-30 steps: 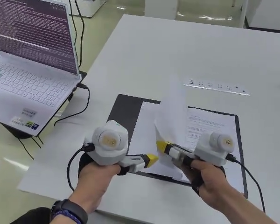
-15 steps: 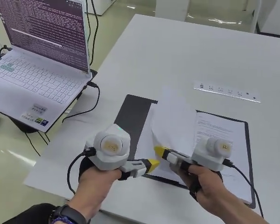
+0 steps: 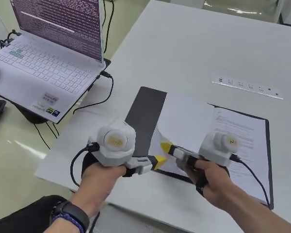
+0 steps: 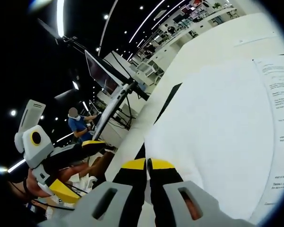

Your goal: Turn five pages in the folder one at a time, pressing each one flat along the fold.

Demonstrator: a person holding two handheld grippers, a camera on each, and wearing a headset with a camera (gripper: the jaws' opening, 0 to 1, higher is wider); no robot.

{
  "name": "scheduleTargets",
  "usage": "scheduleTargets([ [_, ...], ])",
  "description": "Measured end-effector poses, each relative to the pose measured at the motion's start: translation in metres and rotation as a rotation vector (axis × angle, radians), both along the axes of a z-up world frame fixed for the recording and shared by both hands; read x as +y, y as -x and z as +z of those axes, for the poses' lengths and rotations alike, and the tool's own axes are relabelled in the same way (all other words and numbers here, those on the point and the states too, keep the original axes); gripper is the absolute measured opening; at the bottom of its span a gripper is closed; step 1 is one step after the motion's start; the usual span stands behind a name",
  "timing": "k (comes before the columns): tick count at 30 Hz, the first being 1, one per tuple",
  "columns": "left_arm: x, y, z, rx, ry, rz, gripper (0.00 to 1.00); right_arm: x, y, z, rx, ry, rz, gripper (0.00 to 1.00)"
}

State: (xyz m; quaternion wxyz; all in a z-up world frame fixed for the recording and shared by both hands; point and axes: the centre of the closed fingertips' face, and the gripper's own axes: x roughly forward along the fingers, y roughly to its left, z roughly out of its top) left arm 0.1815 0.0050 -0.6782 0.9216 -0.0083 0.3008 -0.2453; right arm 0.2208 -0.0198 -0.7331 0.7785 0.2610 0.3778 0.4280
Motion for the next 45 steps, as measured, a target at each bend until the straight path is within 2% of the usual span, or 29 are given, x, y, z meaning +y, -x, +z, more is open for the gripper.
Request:
scheduleTargets([
  [11,0.008,0.003,-0.006,0.017,0.008,0.007,0.70,0.007,0.001,-0.024,0.049,0.031,-0.017,0.00],
  [14,0.009,0.000,-0.001,0.017,0.043,0.027,0.69,0.008,0.001,-0.032,0.073,0.029,-0.022,0.01],
  [17,0.011,-0.004,0.002,0.010,0.039,0.026,0.69,0.010,0.002,-0.040,0.086,0.040,-0.024,0.01],
  [21,0.013,-0.008,0.004,0.004,0.041,0.027,0.69,0.012,0.004,-0.042,0.100,0.043,-0.027,0.01],
  [26,0.015,-0.009,0.003,0.008,0.056,0.034,0.68,0.015,0.014,-0.051,0.117,0.068,-0.011,0.10],
  [29,0.014,-0.008,0.001,0.016,0.059,0.034,0.68,0.014,0.014,-0.049,0.117,0.044,-0.054,0.10],
  [32,0.013,-0.007,0.002,0.015,0.063,0.033,0.68,0.016,0.015,-0.045,0.113,0.021,-0.055,0.15],
  [36,0.012,-0.006,0.001,0.024,0.062,0.029,0.67,0.019,0.020,-0.038,0.105,0.002,-0.025,0.25],
  [39,0.011,-0.005,-0.001,0.029,0.079,0.033,0.65,0.020,0.027,-0.035,0.093,-0.010,0.003,0.33],
  [42,0.010,-0.005,-0.005,0.034,0.066,0.027,0.64,0.018,0.032,-0.031,0.086,-0.013,0.020,0.37],
  [45,0.011,-0.009,-0.004,0.034,0.081,0.043,0.63,0.015,0.037,-0.030,0.061,0.004,0.050,0.40],
])
